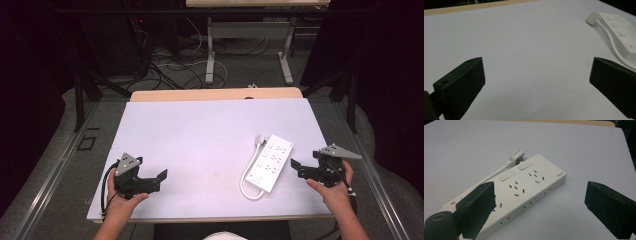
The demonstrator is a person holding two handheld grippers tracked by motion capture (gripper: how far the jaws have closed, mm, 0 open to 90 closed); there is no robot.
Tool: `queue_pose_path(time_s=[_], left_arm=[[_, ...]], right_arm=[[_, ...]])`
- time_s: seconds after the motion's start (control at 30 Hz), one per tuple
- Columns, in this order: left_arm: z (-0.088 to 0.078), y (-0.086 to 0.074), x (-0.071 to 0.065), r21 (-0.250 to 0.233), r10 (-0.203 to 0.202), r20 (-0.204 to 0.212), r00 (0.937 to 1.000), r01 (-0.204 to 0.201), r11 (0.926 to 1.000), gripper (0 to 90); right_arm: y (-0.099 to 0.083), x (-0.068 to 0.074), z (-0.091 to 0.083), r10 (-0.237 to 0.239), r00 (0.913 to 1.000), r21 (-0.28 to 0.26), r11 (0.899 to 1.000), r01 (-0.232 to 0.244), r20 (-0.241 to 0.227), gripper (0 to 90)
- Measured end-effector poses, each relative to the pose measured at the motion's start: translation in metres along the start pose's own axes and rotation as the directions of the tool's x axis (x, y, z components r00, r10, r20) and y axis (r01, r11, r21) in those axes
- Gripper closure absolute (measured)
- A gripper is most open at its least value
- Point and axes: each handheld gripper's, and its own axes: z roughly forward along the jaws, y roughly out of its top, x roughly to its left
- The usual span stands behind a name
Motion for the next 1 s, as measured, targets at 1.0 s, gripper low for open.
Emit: queue_pose_path(time_s=[1.0], left_arm=[[-0.004,-0.003,-0.007,-0.012,-0.005,-0.011,0.9999,0.005,0.9999,1.1]], right_arm=[[0.014,0.034,0.006,-0.077,0.9948,0.023,0.997,0.078,-0.067,27.3]])
